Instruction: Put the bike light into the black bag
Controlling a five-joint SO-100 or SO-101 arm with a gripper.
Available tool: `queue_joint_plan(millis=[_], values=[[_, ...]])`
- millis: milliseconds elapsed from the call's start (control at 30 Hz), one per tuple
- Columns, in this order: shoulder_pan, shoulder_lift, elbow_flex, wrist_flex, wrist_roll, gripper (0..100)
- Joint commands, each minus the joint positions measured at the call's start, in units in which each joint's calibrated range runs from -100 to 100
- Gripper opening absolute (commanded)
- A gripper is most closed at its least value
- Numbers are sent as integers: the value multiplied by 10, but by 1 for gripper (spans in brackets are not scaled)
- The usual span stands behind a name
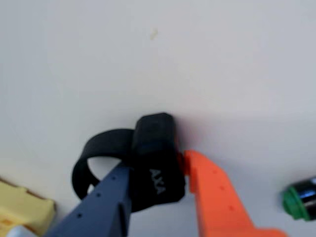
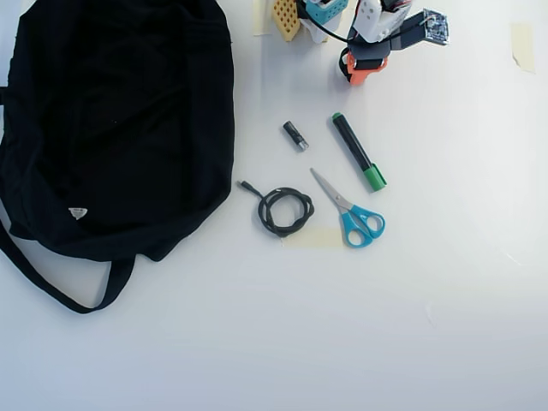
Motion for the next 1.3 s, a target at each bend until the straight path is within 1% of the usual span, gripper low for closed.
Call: queue_joint_plan(millis=[0, 133, 433, 500, 567, 700, 800, 1033, 1133, 1167, 1267], values=[[-2, -10, -27, 2, -15, 2], [-3, -10, -52, 7, -38, 2], [-8, -11, -146, 18, -69, 2], [-8, -11, -182, 48, -74, 2], [-8, -11, -227, 100, -88, 2], [12, -11, -337, 204, -128, 2], [60, -11, -389, 241, -140, 2], [206, 1, -479, 231, -177, 2], [263, 1, -476, 160, -212, 2], [294, 1, -473, 132, -218, 2], [344, 7, -472, 92, -222, 2]])
